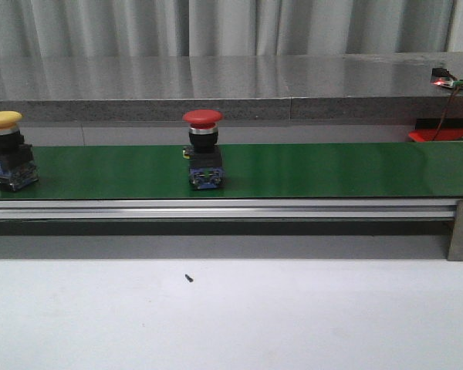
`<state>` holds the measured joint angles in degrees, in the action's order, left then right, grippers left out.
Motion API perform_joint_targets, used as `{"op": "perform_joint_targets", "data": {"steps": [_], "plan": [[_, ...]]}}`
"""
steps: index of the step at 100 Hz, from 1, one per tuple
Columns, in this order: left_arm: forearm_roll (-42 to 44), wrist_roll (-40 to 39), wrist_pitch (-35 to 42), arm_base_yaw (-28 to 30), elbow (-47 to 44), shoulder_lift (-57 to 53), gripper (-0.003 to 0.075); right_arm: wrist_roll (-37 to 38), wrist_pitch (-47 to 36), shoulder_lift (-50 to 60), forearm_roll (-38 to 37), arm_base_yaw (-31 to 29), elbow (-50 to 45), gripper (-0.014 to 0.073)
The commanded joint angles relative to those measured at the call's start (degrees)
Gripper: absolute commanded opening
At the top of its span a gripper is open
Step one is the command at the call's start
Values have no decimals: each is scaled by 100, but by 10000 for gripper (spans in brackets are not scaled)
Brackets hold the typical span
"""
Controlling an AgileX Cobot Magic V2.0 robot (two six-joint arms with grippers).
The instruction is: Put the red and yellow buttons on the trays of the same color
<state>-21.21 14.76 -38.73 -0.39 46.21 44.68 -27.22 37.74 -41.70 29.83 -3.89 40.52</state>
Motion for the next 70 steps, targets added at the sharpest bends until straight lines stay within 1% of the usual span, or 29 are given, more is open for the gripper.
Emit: {"op": "perform_joint_targets", "data": {"steps": [1, 11, 18, 22, 23, 25, 30, 37, 43, 52, 70], "plan": [[-129, -17, 328, -45, 152, -26, -20, -74, -9, -482, 133, 6, 519, -32], [-129, -17, 328, -45, 152, -26, -20, -74, 139, -1044, 133, 18, 877, 30], [-129, -17, 338, -45, 152, -26, -20, -74, 235, -1426, 133, 91, 1098, 126], [-129, -17, 338, -45, 152, -26, -20, -81, 259, -1637, 133, 175, 1197, 213], [-129, -17, 338, -45, 152, -26, -20, -90, 264, -1670, 133, 192, 1233, 247], [-129, -17, 338, -45, 152, -26, -20, -99, 264, -1770, 133, 246, 1286, 282], [-129, -17, 338, -45, 152, -26, -20, -116, 231, -1998, 133, 394, 1409, 422], [-129, -17, 338, -45, 152, -26, -20, -116, 225, -2319, 133, 621, 1606, 552], [-129, -17, 338, -45, 152, -26, -20, -116, 233, -2612, 133, 831, 1769, 587], [-129, -17, 338, -45, 152, -26, -20, -116, 293, -3018, 140, 1119, 2047, 571], [-129, -17, 338, -45, 152, -26, -20, -116, 440, -3731, 135, 1741, 2573, 571]]}}
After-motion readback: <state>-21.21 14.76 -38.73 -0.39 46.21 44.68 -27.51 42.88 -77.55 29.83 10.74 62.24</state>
